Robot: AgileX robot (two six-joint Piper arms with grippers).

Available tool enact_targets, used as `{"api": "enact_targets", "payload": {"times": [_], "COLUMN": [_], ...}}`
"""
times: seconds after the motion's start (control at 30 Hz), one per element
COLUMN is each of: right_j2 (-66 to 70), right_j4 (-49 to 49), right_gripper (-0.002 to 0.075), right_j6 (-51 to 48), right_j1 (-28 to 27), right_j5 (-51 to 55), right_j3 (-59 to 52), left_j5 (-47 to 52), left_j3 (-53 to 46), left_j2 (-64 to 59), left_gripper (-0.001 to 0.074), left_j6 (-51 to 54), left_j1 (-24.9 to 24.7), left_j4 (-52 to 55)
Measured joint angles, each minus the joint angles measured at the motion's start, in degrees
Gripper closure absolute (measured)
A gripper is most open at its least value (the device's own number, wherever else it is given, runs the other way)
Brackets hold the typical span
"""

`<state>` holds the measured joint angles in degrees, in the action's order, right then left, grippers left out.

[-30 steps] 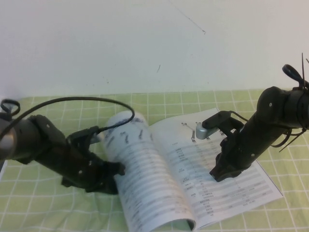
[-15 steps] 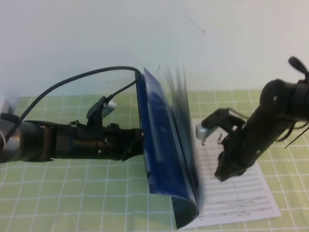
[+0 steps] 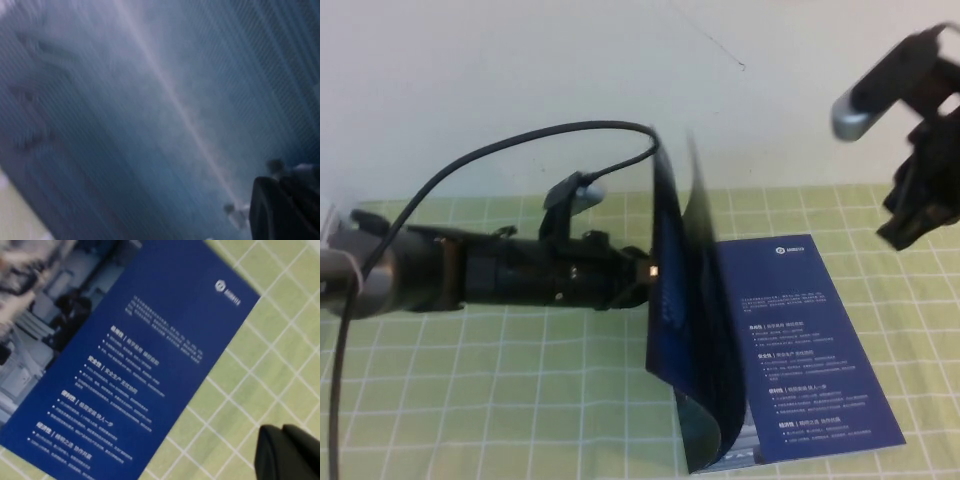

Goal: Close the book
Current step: 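Close the open booklet and leave it lying on the table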

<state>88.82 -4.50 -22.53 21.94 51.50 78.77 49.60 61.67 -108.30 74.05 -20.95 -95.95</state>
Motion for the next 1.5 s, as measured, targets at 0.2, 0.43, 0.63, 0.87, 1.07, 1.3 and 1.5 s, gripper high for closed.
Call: {"api": "enact_targets", "payload": {"times": [0.2,0.43,0.63,0.87,1.07,1.3,1.5], "right_j2": [-11.05,-23.97,-38.5,-56.49,-69.86,-77.3,-77.61], "right_j4": [0.0,-2.53,-8.99,-4.58,0.32,1.4,2.04], "right_gripper": [0.0729,0.0729,0.0729,0.0729,0.0729,0.0729,0.0729], "right_j6": [0.35,4.57,11.26,12.62,12.87,16.76,17.33], "right_j1": [0.0,0.0,-0.05,-0.13,-0.13,-0.13,-0.13], "right_j5": [4.62,6.79,5.93,0.29,-5.36,-8.48,-9.29], "right_j3": [0.0,-6.52,-18.68,-35.67,-49.63,-56.61,-56.61], "left_j5": [-4.97,-7.7,-11.53,-17.2,-35.76,-54.41,-60.11], "left_j3": [8.84,13.86,13.86,7.56,-8.19,-26.09,-31.27], "left_j2": [2.01,6.32,13.25,24.64,37.09,45.15,45.75], "left_gripper": [0.0737,0.0737,0.0737,0.0737,0.0737,0.0737,0.0737], "left_j6": [-12.4,-24.78,-41.66,-60.16,-64.51,-64.55,-65.08], "left_j1": [-4.34,-5.7,-5.7,-5.7,-5.7,-5.7,-5.81], "left_j4": [17.03,33.83,60.53,87.79,92.65,94.12,95.95]}}
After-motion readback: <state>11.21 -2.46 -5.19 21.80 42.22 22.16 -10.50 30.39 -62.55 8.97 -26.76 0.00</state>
